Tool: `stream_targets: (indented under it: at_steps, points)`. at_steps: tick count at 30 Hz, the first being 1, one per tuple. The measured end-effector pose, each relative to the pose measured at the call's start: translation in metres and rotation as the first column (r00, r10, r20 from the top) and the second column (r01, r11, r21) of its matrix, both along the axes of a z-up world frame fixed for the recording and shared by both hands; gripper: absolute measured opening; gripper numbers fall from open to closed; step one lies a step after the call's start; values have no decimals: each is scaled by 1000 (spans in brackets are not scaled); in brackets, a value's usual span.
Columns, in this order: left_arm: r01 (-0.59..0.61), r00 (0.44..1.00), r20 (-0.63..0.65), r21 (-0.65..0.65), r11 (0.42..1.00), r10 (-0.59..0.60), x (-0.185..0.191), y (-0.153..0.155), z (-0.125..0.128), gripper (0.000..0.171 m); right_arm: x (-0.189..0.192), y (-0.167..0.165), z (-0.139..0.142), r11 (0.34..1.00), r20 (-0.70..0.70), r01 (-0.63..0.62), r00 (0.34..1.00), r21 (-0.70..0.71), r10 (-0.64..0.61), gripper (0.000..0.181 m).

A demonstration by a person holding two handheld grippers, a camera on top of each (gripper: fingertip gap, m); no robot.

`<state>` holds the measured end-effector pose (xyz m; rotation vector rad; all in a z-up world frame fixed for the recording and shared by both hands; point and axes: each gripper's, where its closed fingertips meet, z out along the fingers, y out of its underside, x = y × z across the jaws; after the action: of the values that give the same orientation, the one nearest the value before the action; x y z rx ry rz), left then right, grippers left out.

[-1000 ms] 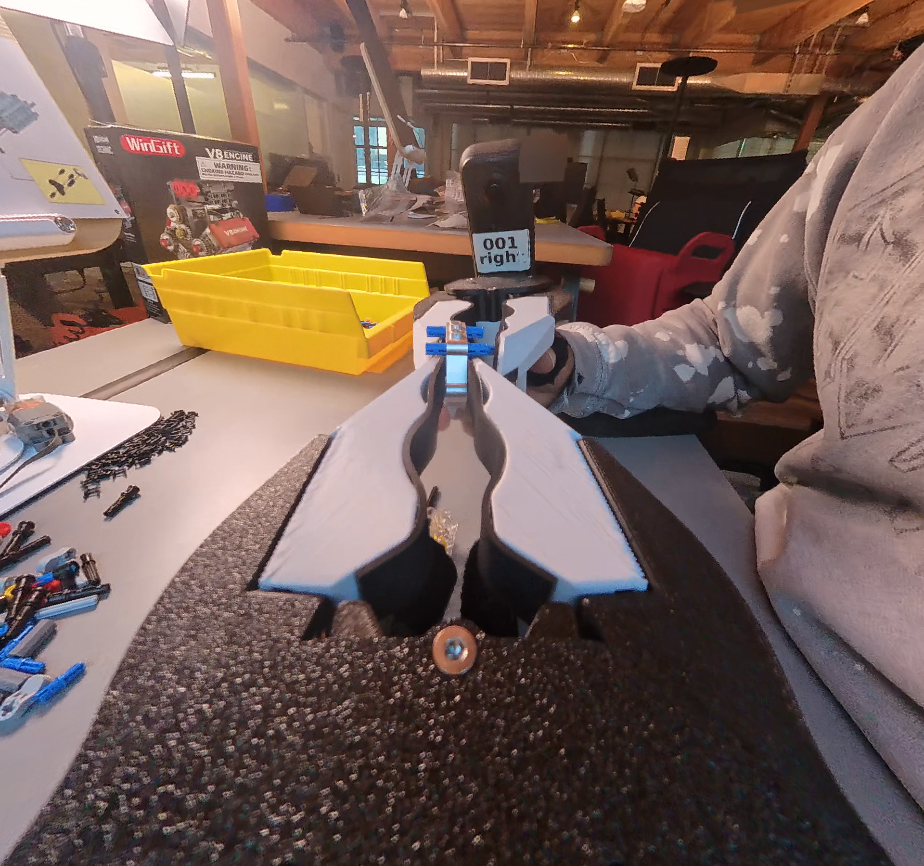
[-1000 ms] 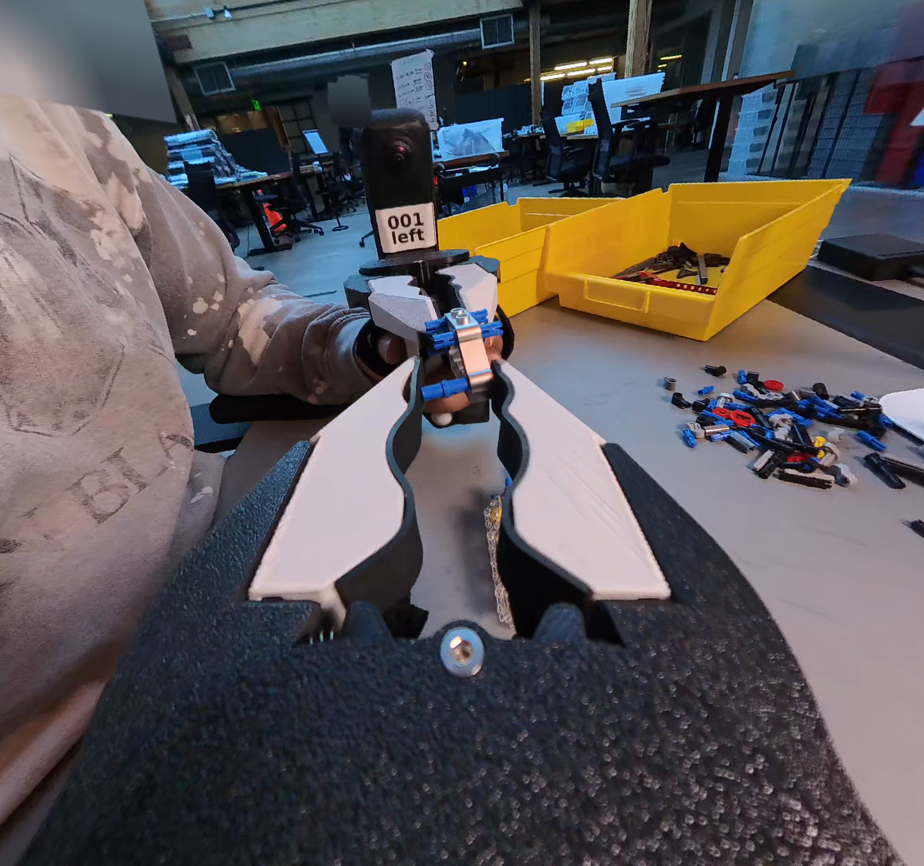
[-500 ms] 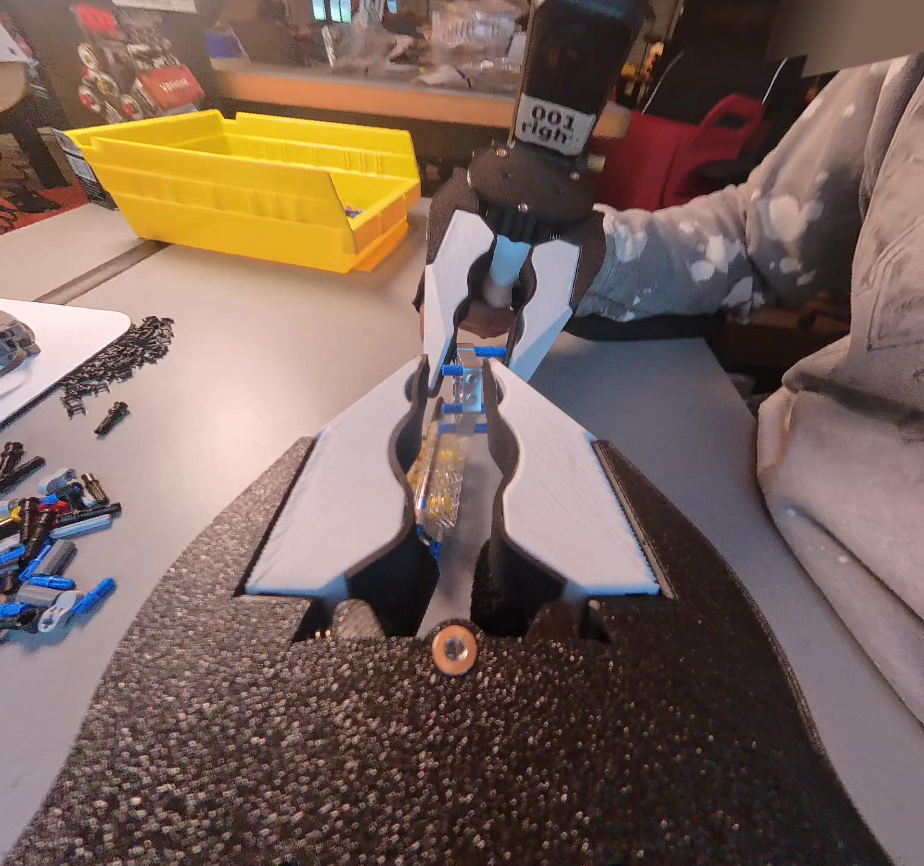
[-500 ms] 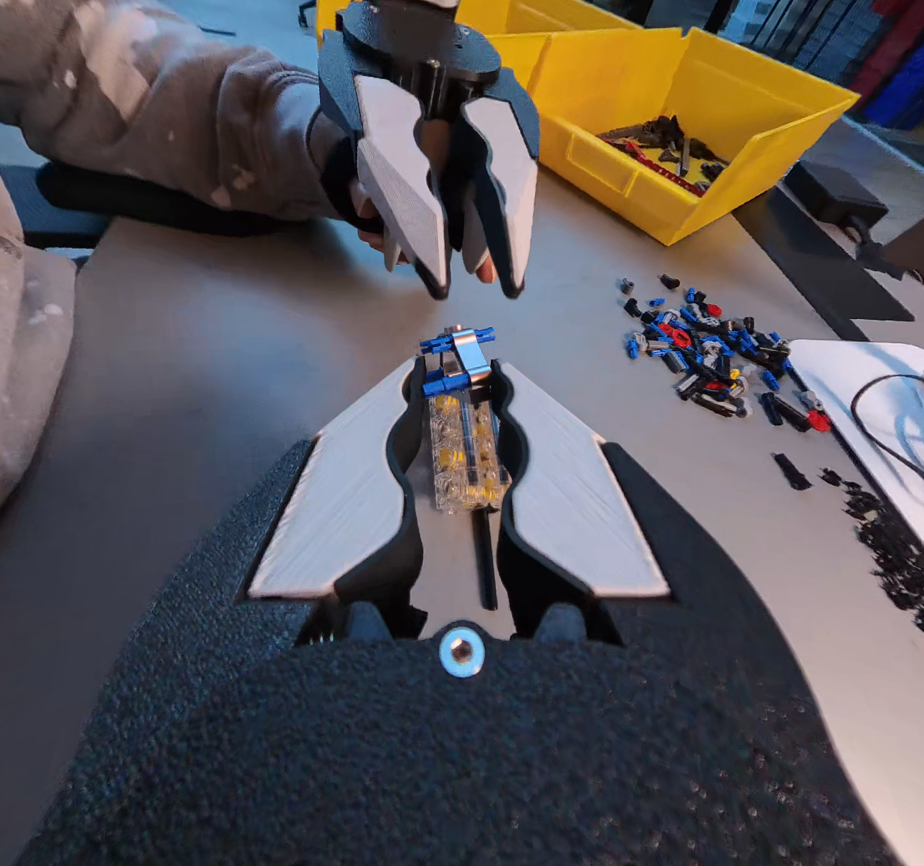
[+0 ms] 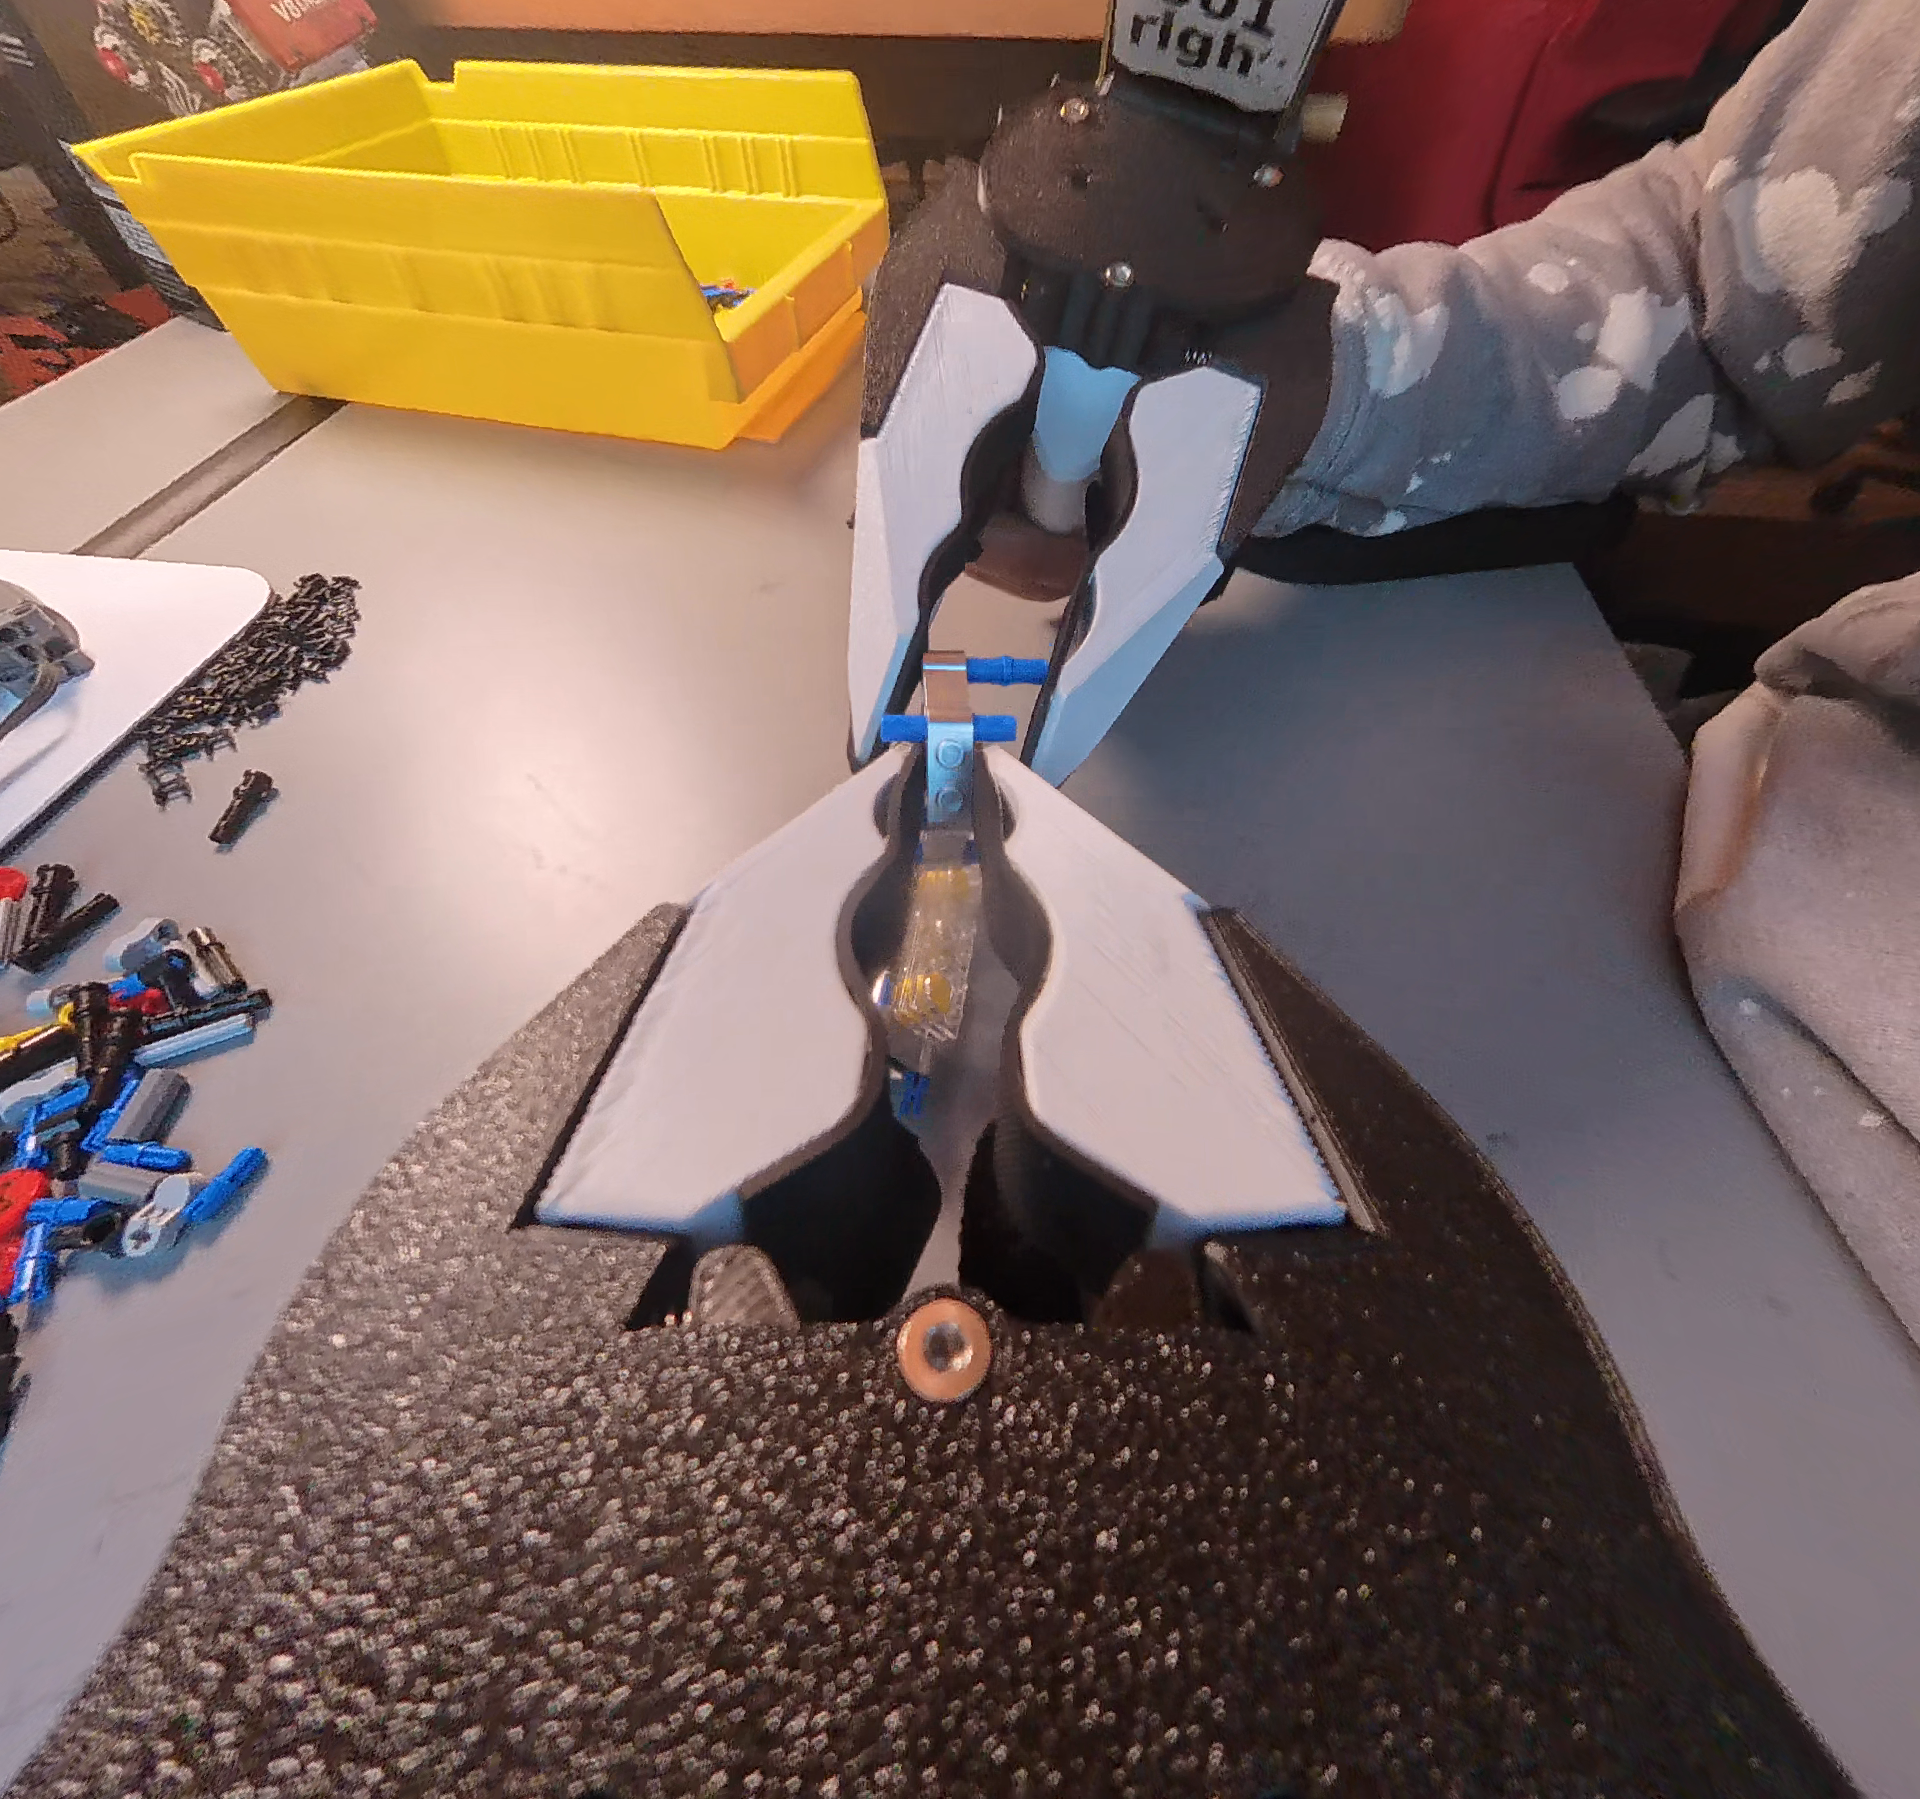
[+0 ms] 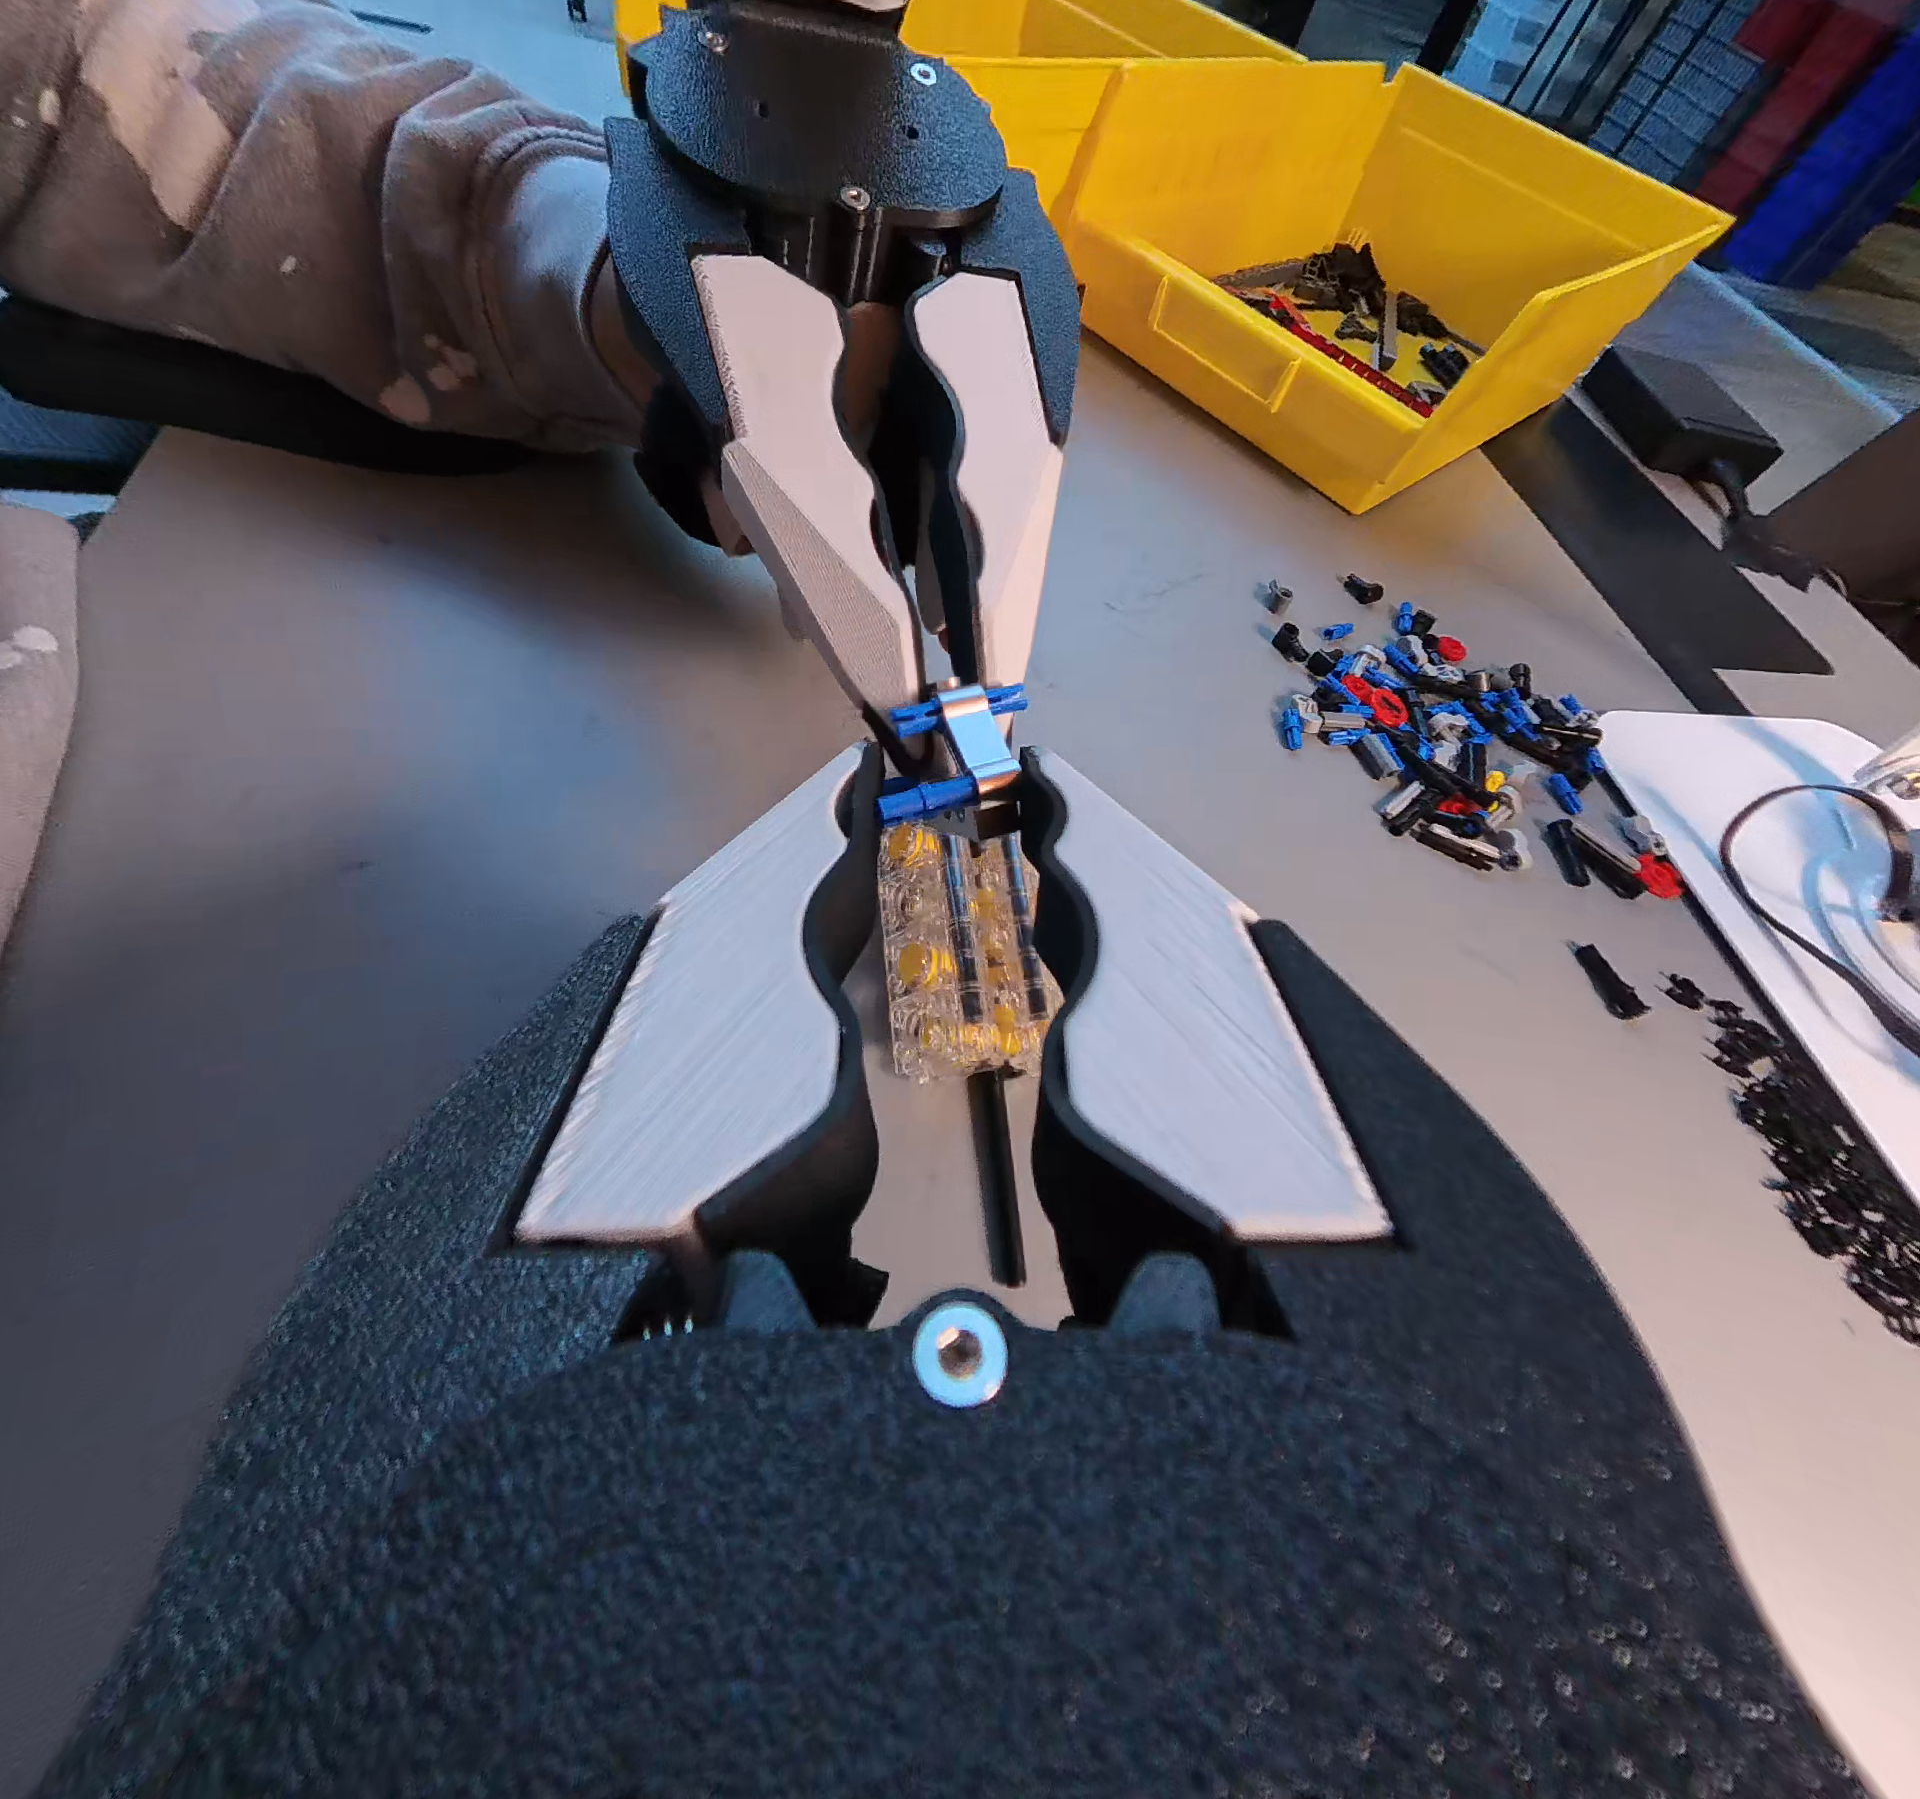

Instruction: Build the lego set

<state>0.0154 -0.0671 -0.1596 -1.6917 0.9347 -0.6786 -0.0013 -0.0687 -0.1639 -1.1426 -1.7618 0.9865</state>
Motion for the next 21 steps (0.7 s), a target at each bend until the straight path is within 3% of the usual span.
stream_targets:
  at_steps: [3,9,21]
  points:
    - [-2,1000,-15,28,1000,3,-1,0,4,5,-1,-1,2,1000,-24,4,1000,16,-4,24]
    - [0,992,127,101,995,-13,-4,-3,32,6,9,-2,36,968,-174,-87,984,-237,46,28]
    - [-53,965,262,152,987,11,-2,-2,53,6,9,-5,62,908,-311,-142,950,-395,14,24]
